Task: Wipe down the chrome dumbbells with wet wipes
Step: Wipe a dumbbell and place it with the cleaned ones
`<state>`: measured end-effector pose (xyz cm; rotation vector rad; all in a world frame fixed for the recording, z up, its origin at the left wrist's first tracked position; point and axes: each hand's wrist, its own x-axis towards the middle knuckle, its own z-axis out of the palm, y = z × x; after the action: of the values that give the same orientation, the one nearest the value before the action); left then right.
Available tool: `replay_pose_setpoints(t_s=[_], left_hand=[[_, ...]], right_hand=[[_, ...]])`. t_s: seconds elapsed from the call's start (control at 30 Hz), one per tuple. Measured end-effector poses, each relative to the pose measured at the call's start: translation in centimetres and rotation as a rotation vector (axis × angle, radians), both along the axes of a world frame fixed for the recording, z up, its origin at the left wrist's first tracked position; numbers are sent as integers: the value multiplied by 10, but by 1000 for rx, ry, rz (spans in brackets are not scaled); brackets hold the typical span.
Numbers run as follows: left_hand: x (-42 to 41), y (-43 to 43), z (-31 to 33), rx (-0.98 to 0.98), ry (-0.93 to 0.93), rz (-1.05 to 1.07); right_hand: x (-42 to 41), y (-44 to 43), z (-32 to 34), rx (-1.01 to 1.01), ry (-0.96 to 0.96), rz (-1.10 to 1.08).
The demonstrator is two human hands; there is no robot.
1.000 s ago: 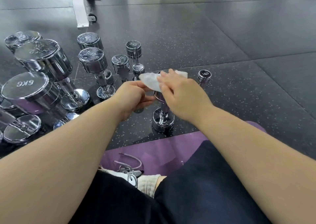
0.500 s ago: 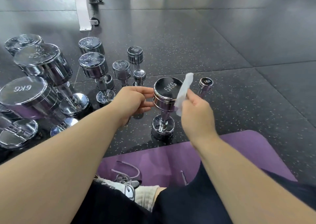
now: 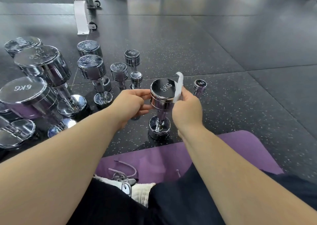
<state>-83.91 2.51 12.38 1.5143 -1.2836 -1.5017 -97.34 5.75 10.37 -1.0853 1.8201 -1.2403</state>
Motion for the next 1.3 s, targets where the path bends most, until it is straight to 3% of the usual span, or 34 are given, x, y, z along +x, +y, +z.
replay_pose_setpoints(t_s=[0.17,0.23,0.33,0.5,0.67,0.8,0.97,1.1,1.2,1.3], left_hand=[[4,3,-3,21,-14,-10],[4,6,-2,29,2,22],[3,11,-4,27,-2,13],[2,16,-4,12,-23,-15],[-5,21,-3,50,-86,-34],[-8,32,-7,140,46,-146],[-14,35,-8,-66,92,84],[-22,23,-11,-192,-26,384],[-31,32,-21,-278,-211,335],[-43,47,-24,-350,-213,344]], right_hand=[[-3,9,-11,7,-89,-207],[5,15,-9,20,-84,-133],[12,20,-14,65,78,-45],[-12,6,-8,18,-120,-272],[2,11,-10,38,-72,-98],[6,13,-12,9,-121,-60],[4,23,-7,-19,-299,102],[-9,19,0,-36,-361,-24],[-18,9,0,-54,-473,-117],[-18,-3,-3,-83,-485,-125]])
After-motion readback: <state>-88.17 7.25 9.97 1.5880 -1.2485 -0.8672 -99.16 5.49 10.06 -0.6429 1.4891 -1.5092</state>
